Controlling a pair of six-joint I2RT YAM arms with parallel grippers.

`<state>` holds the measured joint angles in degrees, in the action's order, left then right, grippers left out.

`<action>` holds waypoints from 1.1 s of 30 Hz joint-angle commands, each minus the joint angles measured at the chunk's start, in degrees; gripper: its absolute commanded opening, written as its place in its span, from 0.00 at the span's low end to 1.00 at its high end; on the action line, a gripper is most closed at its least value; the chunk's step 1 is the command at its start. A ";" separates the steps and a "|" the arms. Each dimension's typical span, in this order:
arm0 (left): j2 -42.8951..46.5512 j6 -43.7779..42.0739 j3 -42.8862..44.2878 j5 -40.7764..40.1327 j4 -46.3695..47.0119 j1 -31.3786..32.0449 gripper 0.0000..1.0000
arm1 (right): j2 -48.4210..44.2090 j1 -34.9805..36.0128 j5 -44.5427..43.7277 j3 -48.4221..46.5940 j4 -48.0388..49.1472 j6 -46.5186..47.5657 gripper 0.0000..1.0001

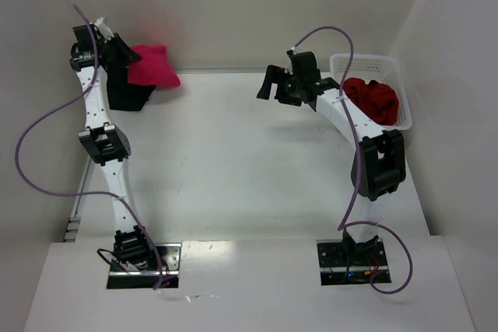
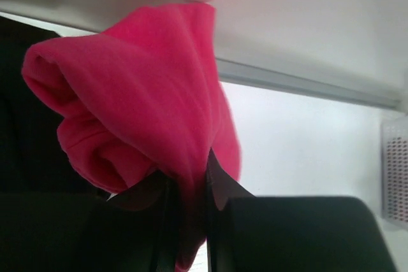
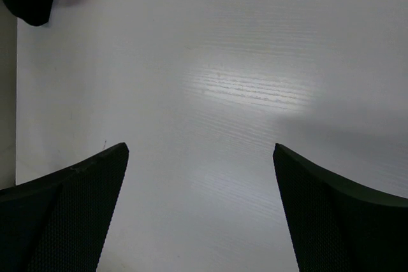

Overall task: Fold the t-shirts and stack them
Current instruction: Put the neatly folded tshirt into the corner of the board with the left arm

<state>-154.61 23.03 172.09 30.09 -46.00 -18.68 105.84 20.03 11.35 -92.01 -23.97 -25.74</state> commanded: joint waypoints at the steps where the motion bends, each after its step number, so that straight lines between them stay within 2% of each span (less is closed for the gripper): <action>1: 4.84 3.51 0.09 5.16 4.60 -5.31 0.10 | -3.98 -0.34 -0.54 0.78 2.43 -0.28 1.00; 9: 4.93 2.64 -0.43 2.96 3.55 -11.20 0.10 | -2.14 -0.34 0.07 -0.98 1.91 -0.28 1.00; 13: 1.42 0.97 -3.33 5.06 2.06 -13.49 0.12 | -0.99 -0.34 1.13 -1.60 1.91 -0.28 1.00; 15: -0.60 -1.82 -3.34 2.79 -1.09 -13.49 0.12 | -0.47 -0.34 1.13 -2.12 1.29 -0.28 1.00; 21: -1.66 -6.41 -2.81 -7.13 -5.40 -10.33 0.14 | 0.77 -0.34 1.13 -4.58 0.15 -0.28 1.00; 26: -0.09 -6.94 0.17 -9.69 -5.95 -7.61 0.11 | 1.38 0.71 1.13 -4.59 0.15 -1.33 1.00; 33: 4.92 -6.06 0.97 -1.62 -3.13 -2.69 0.11 | -0.64 0.71 0.51 -2.48 1.29 -1.33 1.00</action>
<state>-155.09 17.50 170.63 23.57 -51.27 -24.08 106.54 20.36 12.21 -94.08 -23.75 -26.59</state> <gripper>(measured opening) 0.232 0.999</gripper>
